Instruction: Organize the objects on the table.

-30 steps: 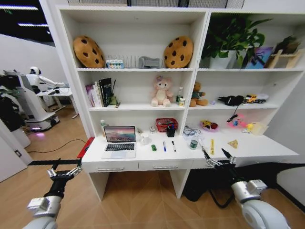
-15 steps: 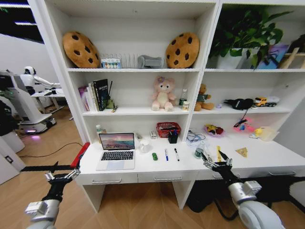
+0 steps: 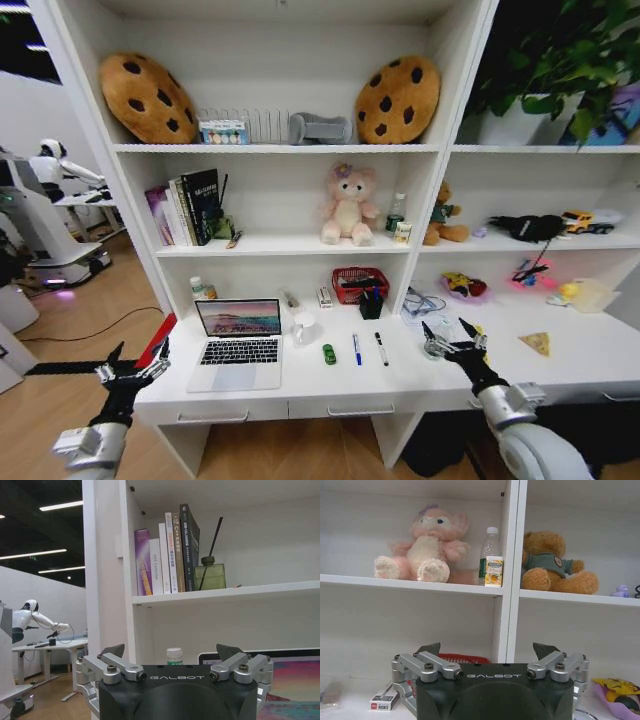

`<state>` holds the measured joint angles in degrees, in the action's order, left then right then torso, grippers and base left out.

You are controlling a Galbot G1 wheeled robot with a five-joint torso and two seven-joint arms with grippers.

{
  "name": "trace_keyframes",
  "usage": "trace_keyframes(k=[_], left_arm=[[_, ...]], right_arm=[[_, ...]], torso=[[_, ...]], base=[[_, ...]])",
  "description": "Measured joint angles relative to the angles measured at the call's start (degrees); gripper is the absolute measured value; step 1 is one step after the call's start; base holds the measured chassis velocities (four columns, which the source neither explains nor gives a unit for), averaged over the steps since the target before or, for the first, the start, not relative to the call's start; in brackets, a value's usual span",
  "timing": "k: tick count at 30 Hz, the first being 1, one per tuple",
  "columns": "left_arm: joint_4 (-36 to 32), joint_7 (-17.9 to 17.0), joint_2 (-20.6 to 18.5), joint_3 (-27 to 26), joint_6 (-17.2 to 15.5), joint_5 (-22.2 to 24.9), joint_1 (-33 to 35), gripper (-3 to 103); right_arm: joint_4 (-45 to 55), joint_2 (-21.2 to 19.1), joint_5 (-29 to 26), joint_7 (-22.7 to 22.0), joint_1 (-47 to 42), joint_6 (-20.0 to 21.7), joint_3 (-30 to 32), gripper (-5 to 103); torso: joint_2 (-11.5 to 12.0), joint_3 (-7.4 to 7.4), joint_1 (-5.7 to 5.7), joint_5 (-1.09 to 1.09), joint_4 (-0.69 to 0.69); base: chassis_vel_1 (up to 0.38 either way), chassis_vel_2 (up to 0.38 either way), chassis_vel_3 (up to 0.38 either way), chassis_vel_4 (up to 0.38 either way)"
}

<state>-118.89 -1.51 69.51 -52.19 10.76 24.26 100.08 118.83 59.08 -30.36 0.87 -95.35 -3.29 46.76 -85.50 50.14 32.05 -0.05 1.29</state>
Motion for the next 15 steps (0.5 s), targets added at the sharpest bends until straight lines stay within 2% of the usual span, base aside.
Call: trace_keyframes(k=[6, 8, 15], left_arm=[[0.2, 0.0, 0.0, 0.0, 0.0, 0.0, -0.1, 100], [0.5, 0.0, 0.0, 0.0, 0.1, 0.0, -0.2, 100], [0.6, -0.6, 0.2, 0.0, 0.2, 0.0, -0.1, 100]], right_arm=[[-0.1, 0.3, 0.5, -0.2, 0.1, 0.0, -0.4, 100], [-0.3, 0.5, 0.9, -0.4, 0.3, 0.0, -0.7, 100], [0.4, 1.6, 2.0, -1.6, 0.4, -0.1, -1.6, 100]], torso=[[0.0, 0.01, 0.0, 0.07, 0.0], [0.0, 0.0, -0.01, 0.01, -0.01], [0.0, 0.01, 0.02, 0.02, -0.01]], base=[[-0.175, 0.172, 0.172, -0.182], [-0.16, 0.141, 0.15, -0.16], [-0.121, 0.129, 0.12, -0.132]])
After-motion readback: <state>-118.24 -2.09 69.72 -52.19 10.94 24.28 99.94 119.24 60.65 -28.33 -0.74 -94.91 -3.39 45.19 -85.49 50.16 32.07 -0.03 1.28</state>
